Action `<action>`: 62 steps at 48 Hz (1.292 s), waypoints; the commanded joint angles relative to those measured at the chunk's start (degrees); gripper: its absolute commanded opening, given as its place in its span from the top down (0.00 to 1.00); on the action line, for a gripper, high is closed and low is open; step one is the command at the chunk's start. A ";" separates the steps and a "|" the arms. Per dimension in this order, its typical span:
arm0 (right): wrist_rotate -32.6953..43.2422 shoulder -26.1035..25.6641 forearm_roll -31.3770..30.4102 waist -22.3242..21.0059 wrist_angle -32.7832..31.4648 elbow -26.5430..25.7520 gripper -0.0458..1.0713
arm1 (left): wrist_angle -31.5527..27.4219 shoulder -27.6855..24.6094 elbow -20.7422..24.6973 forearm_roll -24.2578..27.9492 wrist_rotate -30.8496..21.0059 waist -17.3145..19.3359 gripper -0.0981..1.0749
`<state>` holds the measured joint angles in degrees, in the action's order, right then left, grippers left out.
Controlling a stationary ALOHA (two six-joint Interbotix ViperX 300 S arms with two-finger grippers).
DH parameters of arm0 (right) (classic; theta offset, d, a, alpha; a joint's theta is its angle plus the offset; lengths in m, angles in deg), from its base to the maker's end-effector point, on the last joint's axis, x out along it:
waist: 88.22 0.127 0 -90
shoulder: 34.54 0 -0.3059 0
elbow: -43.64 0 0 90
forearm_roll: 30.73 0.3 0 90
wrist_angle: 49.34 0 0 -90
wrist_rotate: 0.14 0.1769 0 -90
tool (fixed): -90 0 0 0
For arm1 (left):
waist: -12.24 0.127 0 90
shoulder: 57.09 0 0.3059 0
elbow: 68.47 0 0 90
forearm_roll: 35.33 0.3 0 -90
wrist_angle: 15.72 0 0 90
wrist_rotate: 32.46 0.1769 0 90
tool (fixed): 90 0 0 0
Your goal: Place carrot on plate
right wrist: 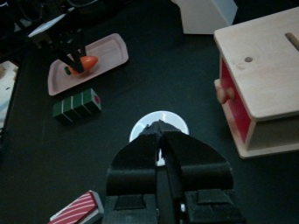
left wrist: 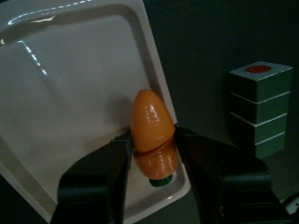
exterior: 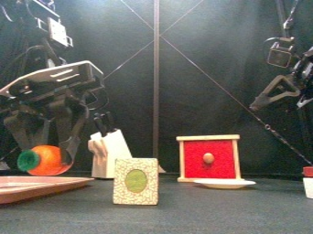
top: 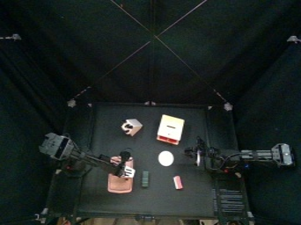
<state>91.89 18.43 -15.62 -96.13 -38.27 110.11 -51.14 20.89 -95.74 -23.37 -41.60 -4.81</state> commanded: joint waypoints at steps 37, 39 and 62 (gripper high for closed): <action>-0.09 0.44 -0.18 -0.09 0.18 -1.23 0.93 | -4.57 4.92 -0.35 0.70 0.18 0.00 0.09; -0.09 0.44 -0.18 -0.09 0.18 -1.23 0.93 | -4.57 4.92 -0.35 0.79 0.26 0.00 0.09; -0.09 0.44 -0.18 -0.09 0.18 -0.97 0.93 | -4.39 5.01 -0.26 1.76 0.35 0.00 0.09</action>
